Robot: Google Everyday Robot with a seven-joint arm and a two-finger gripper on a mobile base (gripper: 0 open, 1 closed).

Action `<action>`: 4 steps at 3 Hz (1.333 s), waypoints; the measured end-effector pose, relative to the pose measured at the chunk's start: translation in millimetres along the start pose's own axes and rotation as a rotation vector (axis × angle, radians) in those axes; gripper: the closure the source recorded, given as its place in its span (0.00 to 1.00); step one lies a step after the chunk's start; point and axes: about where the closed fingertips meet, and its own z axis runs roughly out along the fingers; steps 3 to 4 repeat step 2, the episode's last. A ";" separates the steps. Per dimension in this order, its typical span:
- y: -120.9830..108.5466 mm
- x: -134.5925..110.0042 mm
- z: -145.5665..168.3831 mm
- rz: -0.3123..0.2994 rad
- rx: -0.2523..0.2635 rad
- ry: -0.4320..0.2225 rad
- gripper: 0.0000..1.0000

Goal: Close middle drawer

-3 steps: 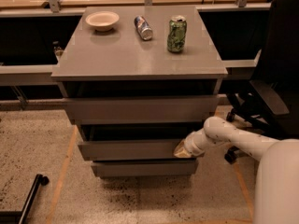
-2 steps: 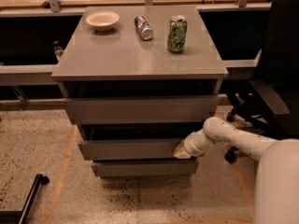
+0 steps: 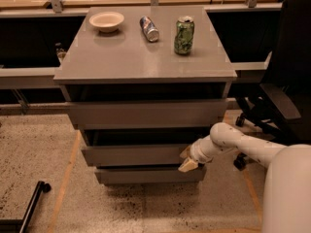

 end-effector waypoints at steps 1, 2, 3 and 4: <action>1.4 -0.4 2.2 0.000 -0.004 -0.001 0.00; 1.7 -0.4 2.3 0.000 -0.004 -0.001 0.00; 1.7 -0.4 2.3 0.000 -0.004 -0.001 0.00; 1.7 -0.4 2.3 0.000 -0.004 -0.001 0.00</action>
Offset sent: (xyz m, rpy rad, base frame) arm -0.0009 0.0017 -0.0016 0.0010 0.0029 0.0025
